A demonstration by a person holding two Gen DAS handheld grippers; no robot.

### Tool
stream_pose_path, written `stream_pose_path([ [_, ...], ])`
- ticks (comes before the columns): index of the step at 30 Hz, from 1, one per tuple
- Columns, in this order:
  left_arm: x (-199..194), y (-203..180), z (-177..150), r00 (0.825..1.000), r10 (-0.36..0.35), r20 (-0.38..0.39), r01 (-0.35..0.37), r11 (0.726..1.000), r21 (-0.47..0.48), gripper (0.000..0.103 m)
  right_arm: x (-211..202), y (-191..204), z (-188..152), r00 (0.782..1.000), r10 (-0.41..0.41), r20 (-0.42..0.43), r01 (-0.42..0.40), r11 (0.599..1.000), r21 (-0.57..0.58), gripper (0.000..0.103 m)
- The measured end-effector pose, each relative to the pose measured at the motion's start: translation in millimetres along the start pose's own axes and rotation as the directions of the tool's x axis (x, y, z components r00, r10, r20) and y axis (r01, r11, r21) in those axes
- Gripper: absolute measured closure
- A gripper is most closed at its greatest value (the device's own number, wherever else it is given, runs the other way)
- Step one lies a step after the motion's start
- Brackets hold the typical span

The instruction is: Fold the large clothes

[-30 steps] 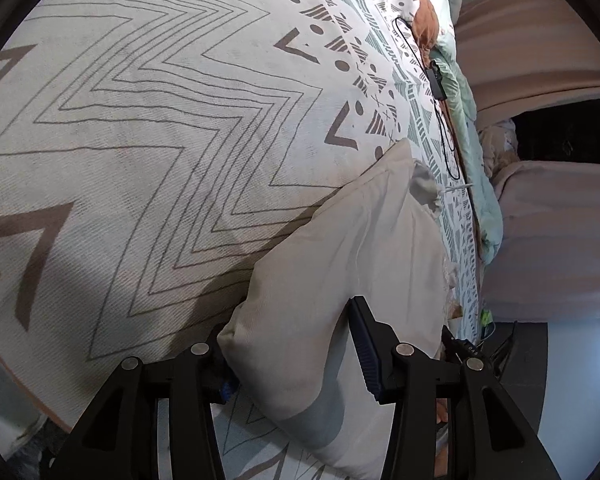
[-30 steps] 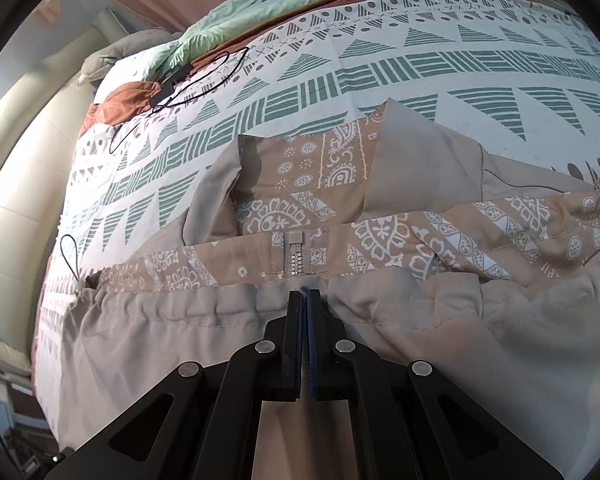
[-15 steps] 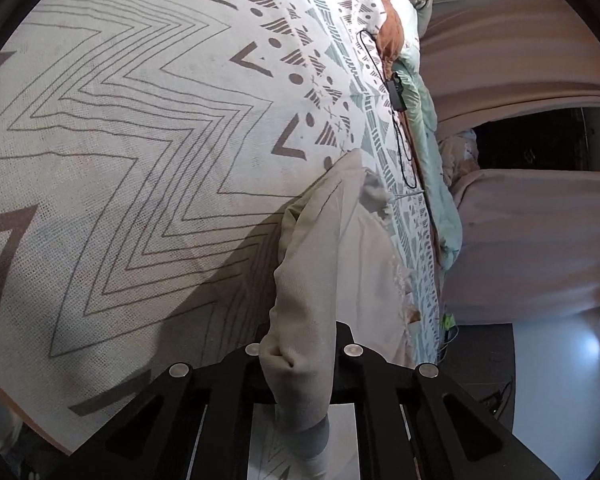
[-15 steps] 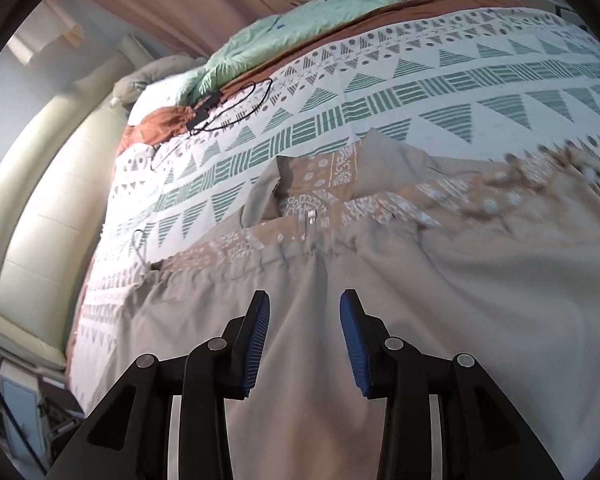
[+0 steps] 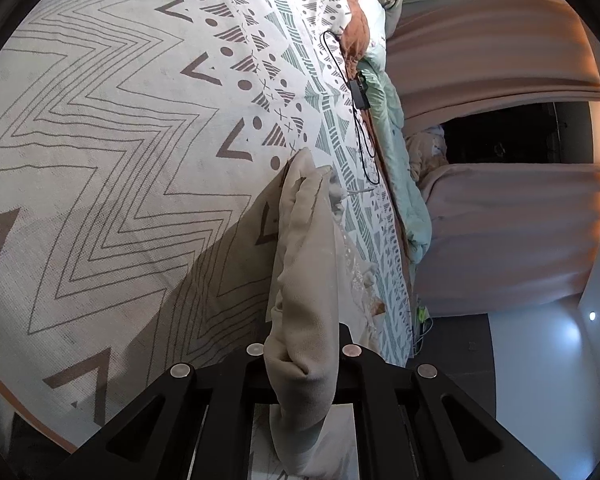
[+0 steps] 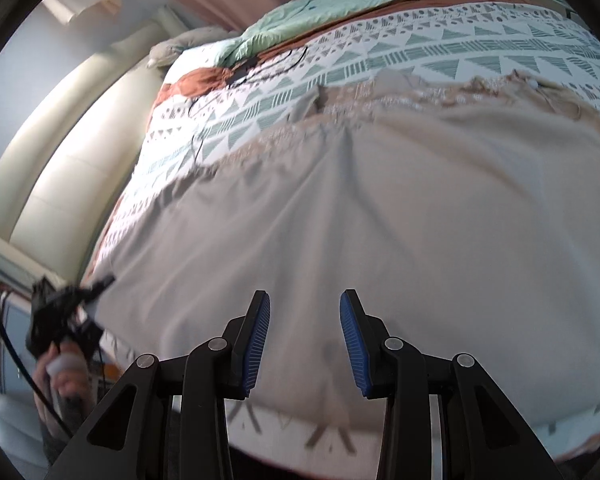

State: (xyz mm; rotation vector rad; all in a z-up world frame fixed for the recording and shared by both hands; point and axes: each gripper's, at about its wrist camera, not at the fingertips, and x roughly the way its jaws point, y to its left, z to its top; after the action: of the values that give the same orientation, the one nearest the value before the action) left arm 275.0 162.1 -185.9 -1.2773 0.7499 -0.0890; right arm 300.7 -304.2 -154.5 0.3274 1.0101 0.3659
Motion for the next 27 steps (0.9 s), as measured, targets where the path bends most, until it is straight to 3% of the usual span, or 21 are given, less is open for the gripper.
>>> stream_pose_path([
  [6, 0.3, 3.1, -1.0, 1.000, 0.001, 0.001, -0.001, 1.000, -0.011, 0.096, 7.8, 11.2, -37.5, 0.995, -0.074, -0.061, 0.070, 0.995, -0.073, 0.065],
  [12, -1.1, 17.0, -1.8, 1.000, 0.014, 0.001, -0.013, 0.999, -0.045, 0.096, 40.7, 5.4, -39.6, 0.981, -0.141, -0.134, 0.129, 0.987, -0.092, 0.072],
  [16, -2.2, 27.8, -4.9, 1.000, 0.028, 0.005, -0.027, 0.996, -0.081, 0.096, 53.3, 4.2, -22.0, 0.974, -0.177, -0.140, 0.162, 0.980, -0.113, 0.077],
  [21, -1.0, 38.5, -5.1, 1.000, 0.024, 0.001, -0.024, 0.992, -0.123, 0.096, 78.8, 5.0, 16.0, 0.966, -0.213, -0.144, 0.195, 0.972, -0.131, 0.080],
  [23, -0.6, 41.0, -5.0, 1.000, 0.031, 0.000, -0.030, 0.991, -0.133, 0.096, 90.1, 5.5, 33.0, 0.963, -0.231, -0.142, 0.211, 0.967, -0.143, 0.089],
  [27, -0.3, 46.4, -6.0, 0.999, 0.039, 0.002, -0.039, 0.987, -0.157, 0.096, 110.6, 5.6, 68.0, 0.960, -0.239, -0.144, 0.219, 0.965, -0.143, 0.091],
])
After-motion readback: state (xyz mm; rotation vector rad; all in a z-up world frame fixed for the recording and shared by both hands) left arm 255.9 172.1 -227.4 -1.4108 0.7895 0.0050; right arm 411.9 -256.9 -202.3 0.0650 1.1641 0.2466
